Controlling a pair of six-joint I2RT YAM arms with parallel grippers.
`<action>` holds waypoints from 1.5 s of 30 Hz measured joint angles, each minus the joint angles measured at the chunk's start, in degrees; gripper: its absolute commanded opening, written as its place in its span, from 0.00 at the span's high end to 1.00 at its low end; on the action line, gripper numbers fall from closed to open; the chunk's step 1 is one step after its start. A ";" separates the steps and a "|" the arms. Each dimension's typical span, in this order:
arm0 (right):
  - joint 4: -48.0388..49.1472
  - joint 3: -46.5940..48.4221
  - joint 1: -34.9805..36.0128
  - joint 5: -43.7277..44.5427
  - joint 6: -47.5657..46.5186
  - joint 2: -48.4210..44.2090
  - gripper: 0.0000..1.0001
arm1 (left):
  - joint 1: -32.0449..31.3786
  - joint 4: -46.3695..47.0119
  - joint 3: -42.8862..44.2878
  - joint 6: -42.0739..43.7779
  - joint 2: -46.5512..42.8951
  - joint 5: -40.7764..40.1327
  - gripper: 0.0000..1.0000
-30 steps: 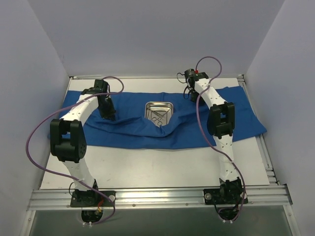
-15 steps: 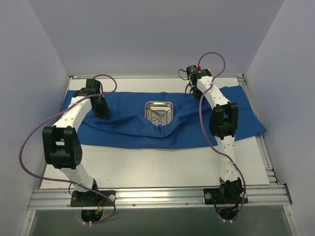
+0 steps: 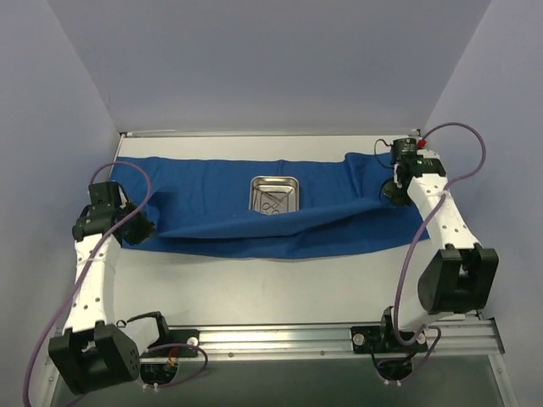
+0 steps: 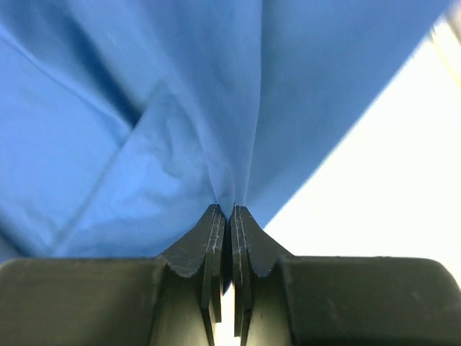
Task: Open and lay out the surgical kit
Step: Open the surgical kit at the center of the board.
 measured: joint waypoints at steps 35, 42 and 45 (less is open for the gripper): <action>-3.23 -3.02 -10.19 -5.60 -3.89 1.81 0.29 | -0.07 -12.68 8.61 -1.27 2.16 -3.06 0.03; -1.40 0.76 -10.14 -5.31 -4.28 14.82 0.46 | -0.07 -10.47 13.42 1.05 5.31 -0.07 0.00; -1.03 2.99 -10.14 -4.81 -4.28 17.33 0.49 | -0.09 -9.03 12.94 0.83 5.95 0.66 0.00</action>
